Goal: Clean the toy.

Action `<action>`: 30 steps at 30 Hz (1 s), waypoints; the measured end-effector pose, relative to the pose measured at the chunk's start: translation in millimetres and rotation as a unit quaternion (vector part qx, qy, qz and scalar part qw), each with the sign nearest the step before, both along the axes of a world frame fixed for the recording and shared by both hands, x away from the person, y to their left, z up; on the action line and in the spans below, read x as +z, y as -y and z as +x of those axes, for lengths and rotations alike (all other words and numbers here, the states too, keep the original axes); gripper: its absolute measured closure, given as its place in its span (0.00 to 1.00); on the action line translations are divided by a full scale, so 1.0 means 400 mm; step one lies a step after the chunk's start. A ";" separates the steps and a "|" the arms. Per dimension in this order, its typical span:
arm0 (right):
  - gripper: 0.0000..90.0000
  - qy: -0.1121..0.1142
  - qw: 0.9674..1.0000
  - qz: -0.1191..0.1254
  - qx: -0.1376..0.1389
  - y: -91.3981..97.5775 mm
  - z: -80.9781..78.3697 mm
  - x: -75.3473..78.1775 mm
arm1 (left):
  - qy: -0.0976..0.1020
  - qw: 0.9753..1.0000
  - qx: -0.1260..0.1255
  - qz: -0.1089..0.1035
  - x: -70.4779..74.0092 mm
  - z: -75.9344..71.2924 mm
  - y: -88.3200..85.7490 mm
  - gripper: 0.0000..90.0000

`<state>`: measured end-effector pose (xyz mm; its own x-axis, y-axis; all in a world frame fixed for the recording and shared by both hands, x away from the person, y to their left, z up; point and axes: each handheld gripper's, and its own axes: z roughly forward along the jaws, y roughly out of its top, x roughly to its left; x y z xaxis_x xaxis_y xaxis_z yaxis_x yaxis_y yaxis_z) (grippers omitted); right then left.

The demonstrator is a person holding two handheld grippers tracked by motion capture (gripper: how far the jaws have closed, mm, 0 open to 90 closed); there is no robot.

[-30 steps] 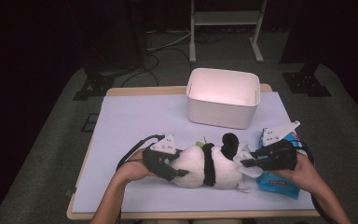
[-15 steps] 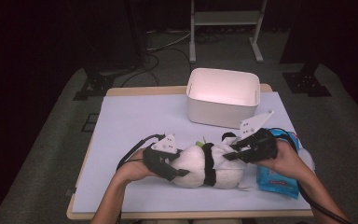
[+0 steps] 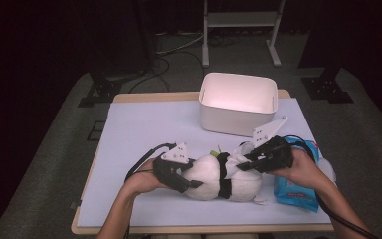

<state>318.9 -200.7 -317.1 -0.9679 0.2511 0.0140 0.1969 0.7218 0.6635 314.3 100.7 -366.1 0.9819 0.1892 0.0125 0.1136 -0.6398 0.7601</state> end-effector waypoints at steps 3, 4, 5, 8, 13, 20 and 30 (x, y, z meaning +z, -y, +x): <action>0.83 0.004 1.000 0.001 -0.001 0.010 -0.005 -0.001 | 0.004 1.000 0.000 0.003 0.003 -0.002 0.005 0.35; 0.82 0.002 1.000 0.000 -0.002 0.007 -0.006 -0.001 | 0.003 1.000 0.001 0.006 0.003 -0.002 0.005 0.35; 0.82 0.007 1.000 -0.003 0.000 0.001 -0.005 0.000 | 0.002 1.000 0.002 0.007 0.002 -0.001 0.005 0.35; 0.82 0.009 1.000 -0.008 0.007 -0.022 0.001 0.003 | -0.001 1.000 0.002 0.006 -0.001 0.001 0.001 0.35; 0.82 0.007 1.000 -0.013 0.014 -0.059 0.015 0.004 | -0.001 1.000 0.003 0.000 0.001 0.000 0.003 0.35; 0.82 0.014 0.999 -0.030 0.021 -0.094 0.018 0.011 | 0.002 1.000 0.003 -0.001 0.002 -0.001 0.003 0.35; 0.83 0.004 1.000 -0.012 0.007 -0.027 0.005 -0.006 | -0.012 0.999 0.006 -0.036 0.009 0.001 0.004 0.21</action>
<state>320.9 -190.1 -319.4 -0.9711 0.2386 0.0002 0.1819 0.7401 0.6475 314.5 98.9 -362.3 0.9794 0.2001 -0.0255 0.1397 -0.5815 0.8015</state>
